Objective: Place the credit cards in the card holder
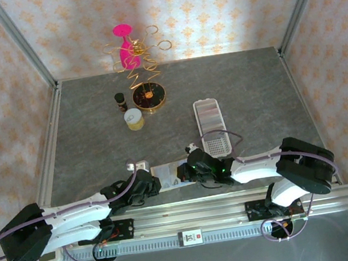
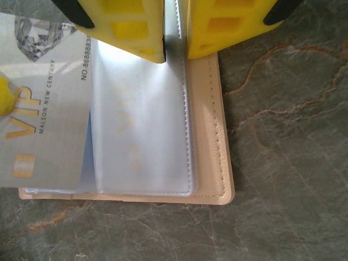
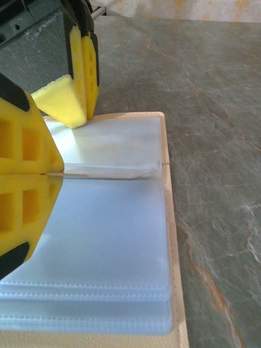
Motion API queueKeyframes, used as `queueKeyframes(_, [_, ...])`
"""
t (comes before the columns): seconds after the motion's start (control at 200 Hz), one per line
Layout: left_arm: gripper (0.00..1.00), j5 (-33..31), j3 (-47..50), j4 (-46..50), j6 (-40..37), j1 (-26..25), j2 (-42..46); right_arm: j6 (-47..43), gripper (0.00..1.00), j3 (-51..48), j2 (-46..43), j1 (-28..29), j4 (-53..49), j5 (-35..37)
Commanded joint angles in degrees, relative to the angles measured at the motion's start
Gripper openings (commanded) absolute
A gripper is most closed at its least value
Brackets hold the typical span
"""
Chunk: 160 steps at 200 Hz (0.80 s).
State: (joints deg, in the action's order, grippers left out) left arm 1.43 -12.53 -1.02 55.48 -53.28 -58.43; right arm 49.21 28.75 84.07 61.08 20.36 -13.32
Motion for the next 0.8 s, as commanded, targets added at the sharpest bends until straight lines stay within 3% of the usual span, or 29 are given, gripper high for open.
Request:
queueKeyframes(0.0, [0.16, -0.2, 1.28, 1.02, 0.04, -0.43, -1.16, 0.62, 0.0, -0.39, 1.31, 0.79, 0.44, -0.99])
queueKeyframes(0.796, [0.15, -1.14, 2.06, 1.28, 0.55, -0.44, 0.34, -0.34, 0.01, 4.62, 5.21, 0.76, -0.67, -2.81])
